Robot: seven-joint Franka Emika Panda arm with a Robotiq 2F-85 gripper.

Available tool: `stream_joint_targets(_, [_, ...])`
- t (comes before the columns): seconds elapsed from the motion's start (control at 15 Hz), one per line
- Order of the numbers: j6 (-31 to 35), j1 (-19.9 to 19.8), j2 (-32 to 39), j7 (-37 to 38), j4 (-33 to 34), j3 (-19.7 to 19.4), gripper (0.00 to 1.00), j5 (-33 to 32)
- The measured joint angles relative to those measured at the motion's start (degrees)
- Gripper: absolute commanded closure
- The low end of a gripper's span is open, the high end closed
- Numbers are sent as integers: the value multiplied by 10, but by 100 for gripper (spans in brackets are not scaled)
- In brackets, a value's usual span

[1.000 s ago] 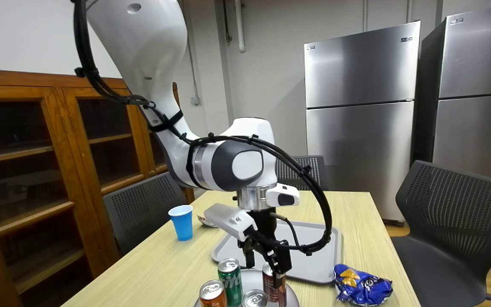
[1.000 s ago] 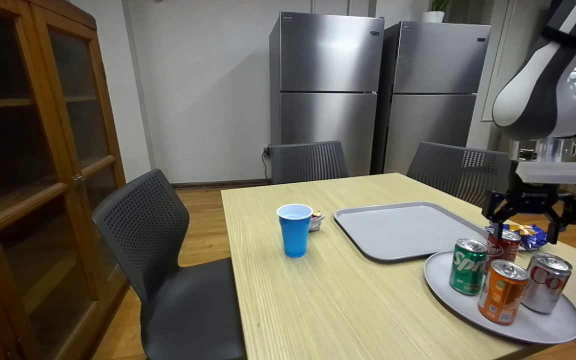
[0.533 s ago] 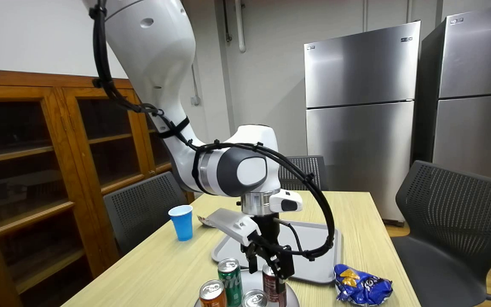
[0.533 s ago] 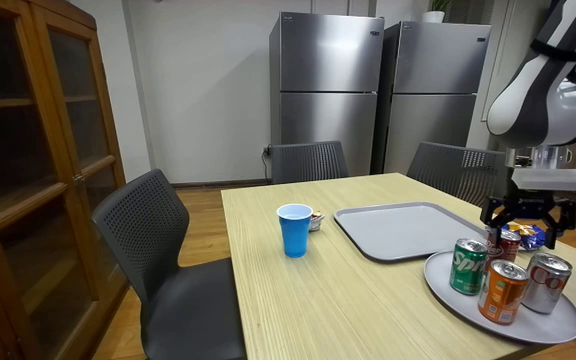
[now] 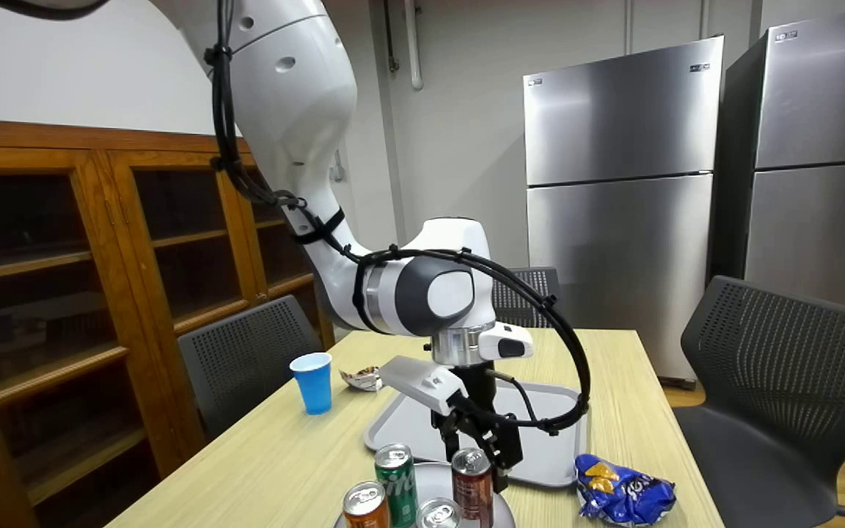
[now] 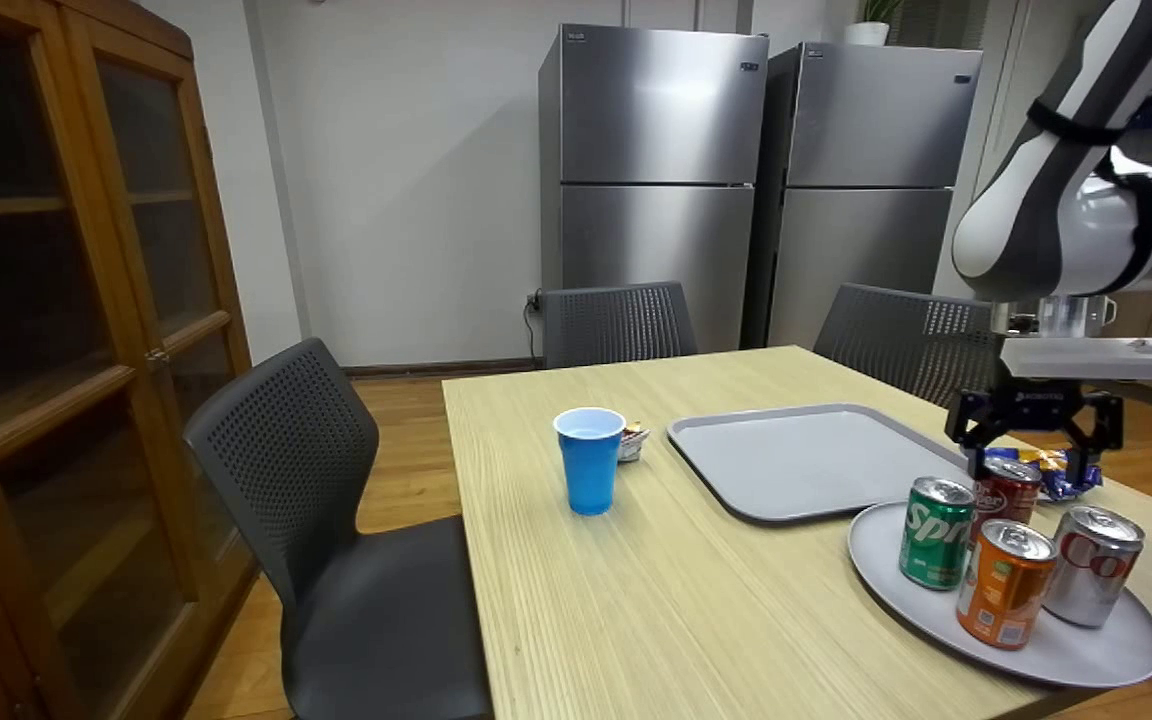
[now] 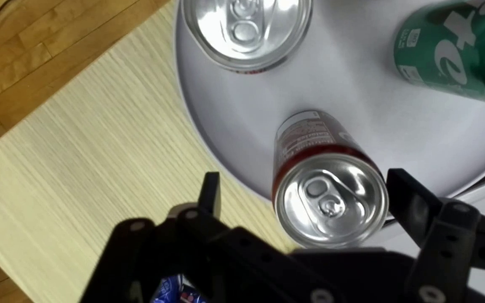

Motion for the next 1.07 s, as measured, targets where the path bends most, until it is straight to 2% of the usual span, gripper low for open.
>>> stream_joint_targets(0.47, [0,0,30,0,34,5,0,0])
stream_joint_targets(1.07, [-1,0,37,0,40,5,0,0])
